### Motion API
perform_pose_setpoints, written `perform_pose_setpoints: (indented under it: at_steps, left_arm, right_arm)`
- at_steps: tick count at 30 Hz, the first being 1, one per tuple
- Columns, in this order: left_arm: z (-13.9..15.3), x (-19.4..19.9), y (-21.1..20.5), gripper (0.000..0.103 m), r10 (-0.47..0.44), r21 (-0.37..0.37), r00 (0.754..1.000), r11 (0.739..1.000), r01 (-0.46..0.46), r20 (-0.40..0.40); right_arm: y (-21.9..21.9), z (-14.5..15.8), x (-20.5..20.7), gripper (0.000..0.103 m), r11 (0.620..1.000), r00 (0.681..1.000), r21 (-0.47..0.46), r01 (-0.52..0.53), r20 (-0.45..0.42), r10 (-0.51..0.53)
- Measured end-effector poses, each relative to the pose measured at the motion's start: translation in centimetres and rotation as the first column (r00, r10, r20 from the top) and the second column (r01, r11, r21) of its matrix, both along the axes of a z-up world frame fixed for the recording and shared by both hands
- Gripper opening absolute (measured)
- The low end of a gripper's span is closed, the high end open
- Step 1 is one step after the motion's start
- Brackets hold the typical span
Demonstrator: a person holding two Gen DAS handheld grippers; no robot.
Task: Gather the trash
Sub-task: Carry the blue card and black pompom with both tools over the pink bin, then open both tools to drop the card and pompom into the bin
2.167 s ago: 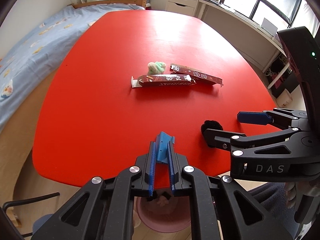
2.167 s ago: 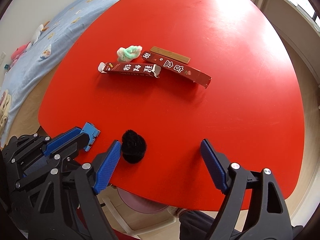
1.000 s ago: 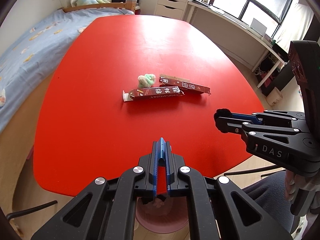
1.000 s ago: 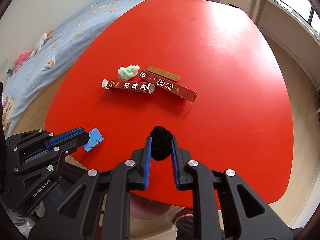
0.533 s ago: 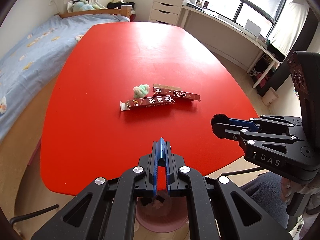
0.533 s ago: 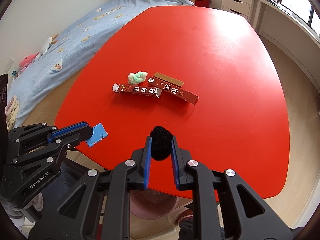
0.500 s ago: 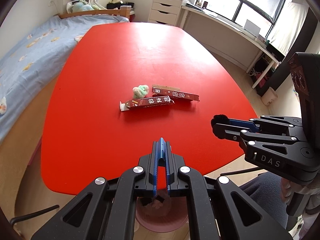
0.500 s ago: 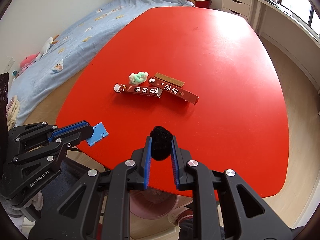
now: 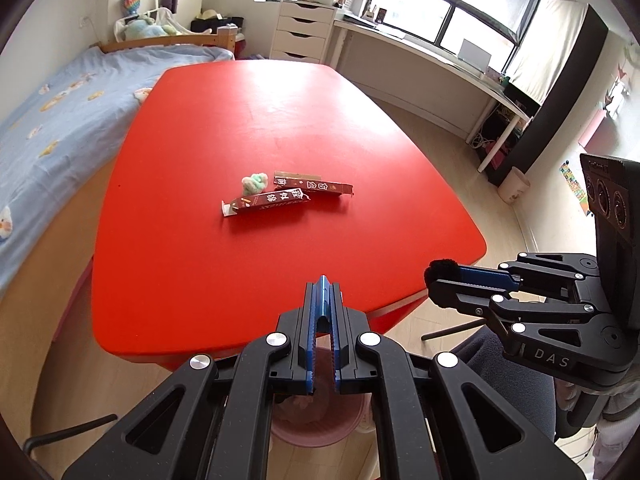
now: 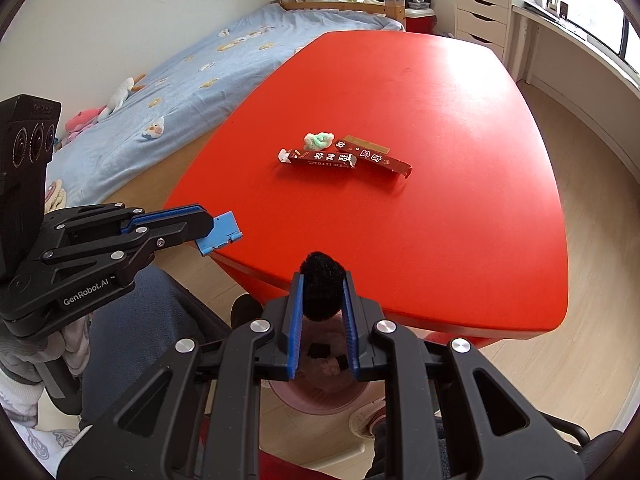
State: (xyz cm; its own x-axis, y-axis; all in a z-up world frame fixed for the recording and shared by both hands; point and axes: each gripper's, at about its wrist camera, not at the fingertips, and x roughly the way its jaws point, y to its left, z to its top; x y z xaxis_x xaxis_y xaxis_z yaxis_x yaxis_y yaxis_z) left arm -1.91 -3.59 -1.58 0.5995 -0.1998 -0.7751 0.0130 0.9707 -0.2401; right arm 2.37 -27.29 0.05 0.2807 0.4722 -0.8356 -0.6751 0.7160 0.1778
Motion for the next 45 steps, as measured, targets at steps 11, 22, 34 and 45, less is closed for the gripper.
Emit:
perform_pose_setpoints:
  at_steps: [11,22,34,45]
  left_arm:
    - [-0.6,-3.3,-1.2,0.006,-0.080,-0.012,0.996,0.997,0.079,-0.039]
    - [-1.1,-4.8,-1.3,0.006,-0.101,-0.033,0.993,0.994,0.099,-0.065]
    - [-1.2,-4.5,-1.4,0.018,-0.115,-0.023,0.990,0.993,0.114,-0.076]
    - [-1.1,-4.5,0.1,0.095,-0.041,0.035,0.998,0.998,0.042,-0.053]
  right_arm:
    - [-2.1,0.8,-4.1,0.018,0.999,1.000,0.017,-0.028,-0.011,0.028]
    - [-2.2,-0.3,-5.2,0.018,0.999,0.998,0.021,-0.044,-0.042,0.045]
    - [-2.3,-0.4,-5.1,0.035,0.998,0.997,0.030,-0.053,-0.053,0.054]
    - [-3.3,-0.5,-4.3,0.100,1.000,1.000,0.003,0.014,-0.019,-0.014]
